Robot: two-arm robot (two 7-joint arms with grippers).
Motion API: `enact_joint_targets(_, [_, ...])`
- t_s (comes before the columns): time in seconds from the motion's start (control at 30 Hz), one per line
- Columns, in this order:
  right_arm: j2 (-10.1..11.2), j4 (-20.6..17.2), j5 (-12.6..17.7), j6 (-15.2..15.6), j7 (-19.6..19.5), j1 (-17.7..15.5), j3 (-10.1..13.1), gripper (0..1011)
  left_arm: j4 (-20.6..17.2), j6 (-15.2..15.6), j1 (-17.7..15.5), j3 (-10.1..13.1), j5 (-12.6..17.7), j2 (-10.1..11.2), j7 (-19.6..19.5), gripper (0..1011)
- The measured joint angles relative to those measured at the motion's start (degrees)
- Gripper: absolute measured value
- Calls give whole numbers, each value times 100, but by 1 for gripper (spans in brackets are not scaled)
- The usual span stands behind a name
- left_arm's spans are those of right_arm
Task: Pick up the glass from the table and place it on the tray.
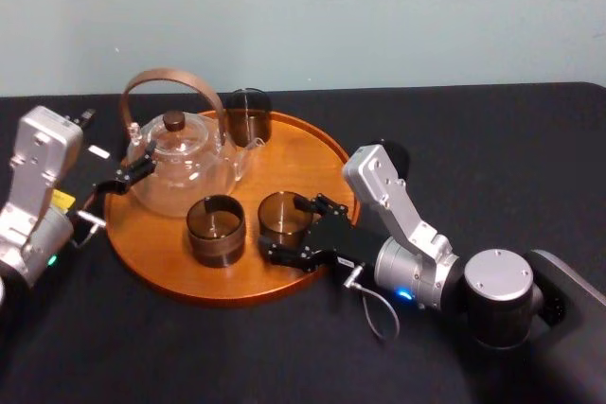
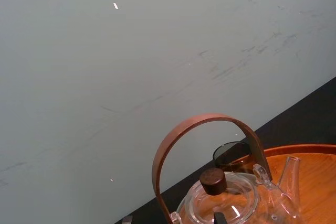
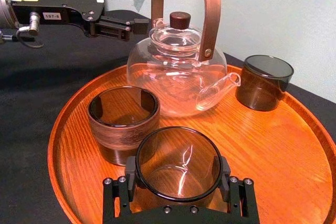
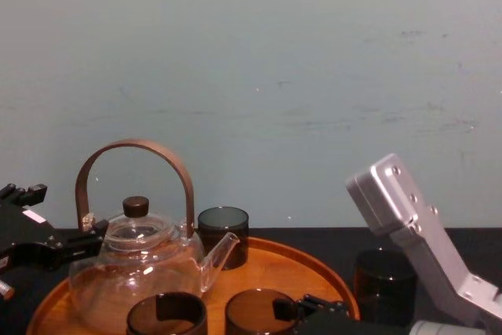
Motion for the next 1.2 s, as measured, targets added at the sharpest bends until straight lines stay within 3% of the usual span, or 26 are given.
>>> enact_joint_targets(0.33, [3,-7,0,0,-4,-2,5,908,0,0,0,0,0,0,0,1001])
enact_joint_targets(0.53, [3,-12,0,-1,-4,-3,7,1000,0,0,0,0,0,0,0,1001])
enact_joint_targets(0.87, [10,-29,33,-19,15,-18,18,1002,0,0,0,0,0,0,0,1001])
enact_joint_targets(1.2, [189,-447,109,-49,54,-168,76,1002,0,0,0,0,0,0,0,1001])
